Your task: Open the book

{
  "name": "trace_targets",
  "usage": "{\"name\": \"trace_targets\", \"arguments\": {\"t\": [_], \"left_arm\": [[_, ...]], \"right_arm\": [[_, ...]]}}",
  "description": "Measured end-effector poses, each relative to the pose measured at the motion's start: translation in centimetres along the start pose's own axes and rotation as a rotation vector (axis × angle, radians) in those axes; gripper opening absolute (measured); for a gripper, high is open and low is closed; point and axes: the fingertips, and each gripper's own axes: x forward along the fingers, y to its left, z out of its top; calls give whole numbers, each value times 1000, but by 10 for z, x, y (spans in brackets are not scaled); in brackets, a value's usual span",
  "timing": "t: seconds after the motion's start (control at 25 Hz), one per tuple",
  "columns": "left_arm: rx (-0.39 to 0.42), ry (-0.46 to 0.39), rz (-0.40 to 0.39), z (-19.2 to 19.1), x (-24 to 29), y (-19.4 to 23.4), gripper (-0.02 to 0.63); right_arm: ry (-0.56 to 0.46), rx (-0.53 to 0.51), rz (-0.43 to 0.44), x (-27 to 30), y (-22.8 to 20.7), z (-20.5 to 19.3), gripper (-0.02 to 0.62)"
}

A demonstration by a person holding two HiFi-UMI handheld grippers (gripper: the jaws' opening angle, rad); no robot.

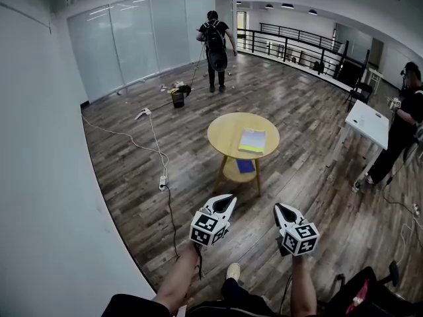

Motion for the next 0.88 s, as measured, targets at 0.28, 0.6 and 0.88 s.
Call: {"name": "trace_targets", "arguments": {"t": [0.28,0.6,0.88], "left_arm": [[-7,9,6,1,64,48,-2],[0,7,-10,14,152,93,-2],[-5,6,0,16,200,125,-2]], "right_arm": [[-6,21,6,64,-53,8,5],[-12,13,0,135,-119,25,5],[-13,6,12,177,-157,38,5]]}}
